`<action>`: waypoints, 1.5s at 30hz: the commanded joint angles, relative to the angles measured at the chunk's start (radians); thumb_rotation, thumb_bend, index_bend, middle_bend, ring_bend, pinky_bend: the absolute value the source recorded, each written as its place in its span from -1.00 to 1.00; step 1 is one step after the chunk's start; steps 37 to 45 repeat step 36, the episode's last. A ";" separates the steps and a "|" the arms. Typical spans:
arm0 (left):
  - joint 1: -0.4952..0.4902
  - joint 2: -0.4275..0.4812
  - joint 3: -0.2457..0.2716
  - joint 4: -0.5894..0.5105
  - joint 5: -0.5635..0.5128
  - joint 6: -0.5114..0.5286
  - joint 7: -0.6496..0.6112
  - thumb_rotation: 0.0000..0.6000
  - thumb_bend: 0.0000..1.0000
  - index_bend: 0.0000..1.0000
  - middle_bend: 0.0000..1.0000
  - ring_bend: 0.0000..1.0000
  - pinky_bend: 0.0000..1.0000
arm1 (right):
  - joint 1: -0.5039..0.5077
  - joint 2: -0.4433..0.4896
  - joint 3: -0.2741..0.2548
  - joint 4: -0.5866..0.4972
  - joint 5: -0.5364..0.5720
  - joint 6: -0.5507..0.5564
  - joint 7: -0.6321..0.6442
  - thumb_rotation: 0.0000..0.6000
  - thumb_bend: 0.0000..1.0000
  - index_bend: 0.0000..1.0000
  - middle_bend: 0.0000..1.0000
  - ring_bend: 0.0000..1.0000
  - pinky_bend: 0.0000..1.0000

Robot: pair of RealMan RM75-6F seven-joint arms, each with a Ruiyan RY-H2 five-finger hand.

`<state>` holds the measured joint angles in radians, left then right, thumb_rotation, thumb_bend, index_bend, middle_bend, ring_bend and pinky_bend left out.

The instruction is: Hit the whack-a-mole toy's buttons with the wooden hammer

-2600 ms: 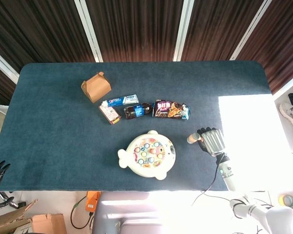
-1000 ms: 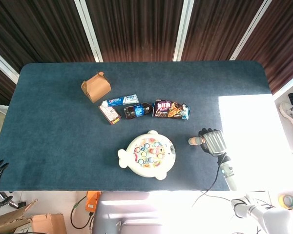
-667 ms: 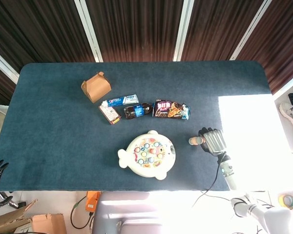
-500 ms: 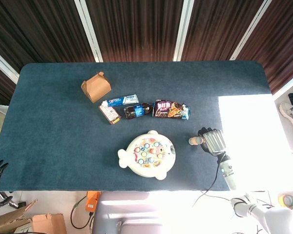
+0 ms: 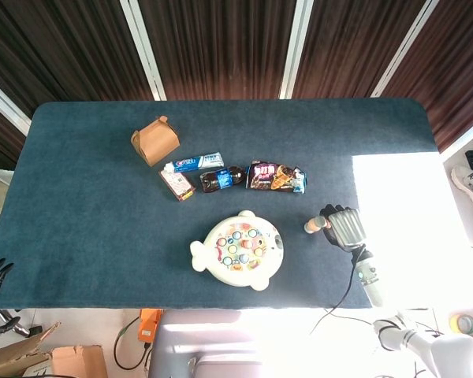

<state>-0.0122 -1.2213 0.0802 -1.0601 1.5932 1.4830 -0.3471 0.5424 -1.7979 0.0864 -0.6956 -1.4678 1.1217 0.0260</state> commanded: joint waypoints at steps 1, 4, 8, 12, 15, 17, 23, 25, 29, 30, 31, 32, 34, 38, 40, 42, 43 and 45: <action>0.000 0.001 0.000 -0.001 0.000 0.001 0.000 1.00 -0.71 -1.00 -1.00 -1.00 -0.86 | -0.001 0.002 -0.001 -0.002 0.000 0.000 -0.001 1.00 -0.42 -0.11 -0.26 -0.23 0.19; 0.001 0.002 0.000 -0.003 0.000 0.002 0.001 1.00 -0.71 -1.00 -1.00 -1.00 -0.86 | -0.005 0.006 -0.003 -0.005 -0.004 0.010 0.003 1.00 -0.42 -0.12 -0.27 -0.23 0.19; 0.004 0.001 -0.001 -0.001 0.001 0.010 0.000 1.00 -0.71 -1.00 -1.00 -1.00 -0.86 | -0.025 0.028 -0.015 -0.028 -0.020 0.050 0.003 1.00 -0.44 -0.26 -0.36 -0.35 0.11; 0.010 -0.003 -0.001 0.001 0.007 0.029 0.001 1.00 -0.71 -1.00 -1.00 -1.00 -0.86 | -0.082 0.079 -0.036 -0.093 -0.063 0.187 0.034 1.00 -0.46 -0.53 -0.62 -0.66 -0.12; 0.016 -0.011 0.002 -0.001 0.022 0.054 0.009 1.00 -0.71 -1.00 -1.00 -1.00 -0.86 | -0.154 0.140 -0.067 -0.174 -0.113 0.339 0.062 1.00 -0.48 -0.69 -0.75 -0.80 -0.26; 0.019 -0.018 0.004 -0.005 0.033 0.070 0.016 1.00 -0.71 -1.00 -1.00 -1.00 -0.86 | -0.215 0.195 -0.094 -0.253 -0.132 0.420 0.034 1.00 -0.49 -0.79 -0.84 -0.89 -0.38; 0.020 -0.014 0.007 -0.077 0.014 0.036 0.097 1.00 -0.72 -1.00 -1.00 -1.00 -0.88 | -0.426 0.478 -0.184 -0.683 -0.088 0.558 -0.188 1.00 -0.49 -1.00 -1.00 -1.00 -0.99; 0.024 -0.022 0.002 -0.089 0.018 0.055 0.086 1.00 -0.72 -1.00 -1.00 -1.00 -0.88 | -0.478 0.519 -0.191 -0.733 -0.069 0.599 -0.159 1.00 -0.49 -1.00 -1.00 -1.00 -1.00; 0.034 -0.051 -0.006 -0.085 0.022 0.086 0.113 1.00 -0.72 -1.00 -1.00 -1.00 -0.88 | -0.512 0.557 -0.177 -0.758 -0.051 0.613 -0.131 1.00 -0.49 -1.00 -1.00 -1.00 -1.00; 0.034 -0.053 -0.004 -0.087 0.027 0.088 0.122 1.00 -0.72 -1.00 -1.00 -1.00 -0.88 | -0.512 0.562 -0.174 -0.762 -0.049 0.606 -0.128 1.00 -0.49 -1.00 -1.00 -1.00 -1.00; 0.033 -0.051 0.000 -0.092 0.033 0.088 0.130 1.00 -0.72 -1.00 -1.00 -1.00 -0.88 | -0.511 0.567 -0.172 -0.766 -0.051 0.598 -0.126 1.00 -0.49 -1.00 -1.00 -1.00 -1.00; 0.033 -0.047 0.004 -0.101 0.039 0.088 0.137 1.00 -0.72 -1.00 -1.00 -1.00 -0.88 | -0.511 0.571 -0.170 -0.769 -0.054 0.589 -0.128 1.00 -0.49 -1.00 -1.00 -1.00 -1.00; 0.032 -0.041 0.004 -0.114 0.042 0.090 0.152 1.00 -0.72 -1.00 -1.00 -1.00 -0.88 | -0.509 0.574 -0.168 -0.771 -0.058 0.574 -0.138 1.00 -0.49 -1.00 -1.00 -1.00 -1.00; 0.033 -0.036 0.001 -0.128 0.040 0.095 0.169 1.00 -0.72 -1.00 -1.00 -1.00 -0.88 | -0.510 0.577 -0.166 -0.779 -0.061 0.558 -0.144 1.00 -0.49 -1.00 -1.00 -1.00 -1.00; 0.033 -0.036 0.001 -0.128 0.040 0.095 0.169 1.00 -0.72 -1.00 -1.00 -1.00 -0.88 | -0.510 0.577 -0.166 -0.779 -0.061 0.558 -0.144 1.00 -0.49 -1.00 -1.00 -1.00 -1.00; 0.033 -0.036 0.001 -0.128 0.040 0.095 0.169 1.00 -0.72 -1.00 -1.00 -1.00 -0.88 | -0.510 0.577 -0.166 -0.779 -0.061 0.558 -0.144 1.00 -0.49 -1.00 -1.00 -1.00 -1.00; 0.033 -0.036 0.001 -0.128 0.040 0.095 0.169 1.00 -0.72 -1.00 -1.00 -1.00 -0.88 | -0.510 0.577 -0.166 -0.779 -0.061 0.558 -0.144 1.00 -0.49 -1.00 -1.00 -1.00 -1.00; 0.033 -0.036 0.001 -0.128 0.040 0.095 0.169 1.00 -0.72 -1.00 -1.00 -1.00 -0.88 | -0.510 0.577 -0.166 -0.779 -0.061 0.558 -0.144 1.00 -0.49 -1.00 -1.00 -1.00 -1.00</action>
